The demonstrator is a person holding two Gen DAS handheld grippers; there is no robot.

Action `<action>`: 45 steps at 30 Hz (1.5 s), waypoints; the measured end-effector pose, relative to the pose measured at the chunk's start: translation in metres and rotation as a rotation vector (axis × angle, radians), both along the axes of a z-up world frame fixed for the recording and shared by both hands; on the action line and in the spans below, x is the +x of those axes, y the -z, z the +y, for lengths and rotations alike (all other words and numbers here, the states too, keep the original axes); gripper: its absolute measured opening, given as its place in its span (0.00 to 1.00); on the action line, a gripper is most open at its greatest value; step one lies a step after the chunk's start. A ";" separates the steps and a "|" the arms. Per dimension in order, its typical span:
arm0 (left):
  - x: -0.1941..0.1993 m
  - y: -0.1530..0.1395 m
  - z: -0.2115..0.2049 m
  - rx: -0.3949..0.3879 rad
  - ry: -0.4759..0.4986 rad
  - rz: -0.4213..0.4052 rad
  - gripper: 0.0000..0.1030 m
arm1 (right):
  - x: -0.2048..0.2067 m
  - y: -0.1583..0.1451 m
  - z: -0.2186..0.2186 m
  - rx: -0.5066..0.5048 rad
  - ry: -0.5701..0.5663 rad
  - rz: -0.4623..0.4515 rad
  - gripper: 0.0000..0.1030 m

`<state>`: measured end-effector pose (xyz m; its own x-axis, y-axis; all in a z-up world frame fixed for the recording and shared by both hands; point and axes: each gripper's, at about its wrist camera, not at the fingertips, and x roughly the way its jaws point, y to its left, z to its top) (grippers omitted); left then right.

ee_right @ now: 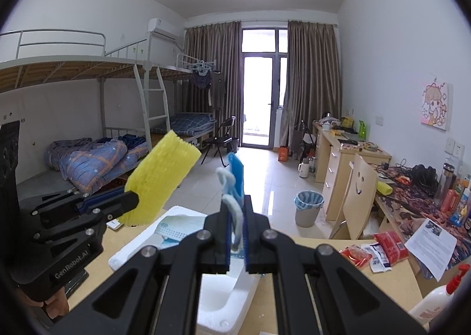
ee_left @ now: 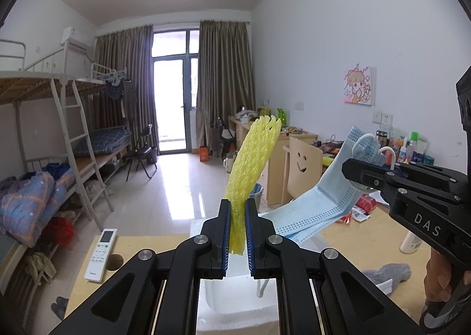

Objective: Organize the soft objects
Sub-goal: 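Carry the yellow net and blue mask with both tools over the white foam box, then open the left tool dropping the net while the right tool releases the mask into the box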

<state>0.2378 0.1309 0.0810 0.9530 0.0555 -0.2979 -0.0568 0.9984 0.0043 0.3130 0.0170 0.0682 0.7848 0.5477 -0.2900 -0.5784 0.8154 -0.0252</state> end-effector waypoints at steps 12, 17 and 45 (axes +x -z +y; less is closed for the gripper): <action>0.028 0.010 0.002 -0.021 0.011 0.040 0.10 | 0.014 -0.003 -0.006 0.002 0.072 0.025 0.08; 0.034 0.010 -0.012 -0.023 0.050 0.041 0.10 | 0.013 -0.011 -0.023 0.016 0.146 0.033 0.08; 0.027 0.011 -0.011 0.005 -0.020 0.018 0.99 | 0.014 -0.019 -0.034 0.047 0.205 0.003 0.08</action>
<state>0.2643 0.1202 0.0701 0.9462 0.0761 -0.3145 -0.0766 0.9970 0.0107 0.3265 -0.0168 0.0870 0.8804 0.3894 -0.2706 -0.4001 0.9163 0.0170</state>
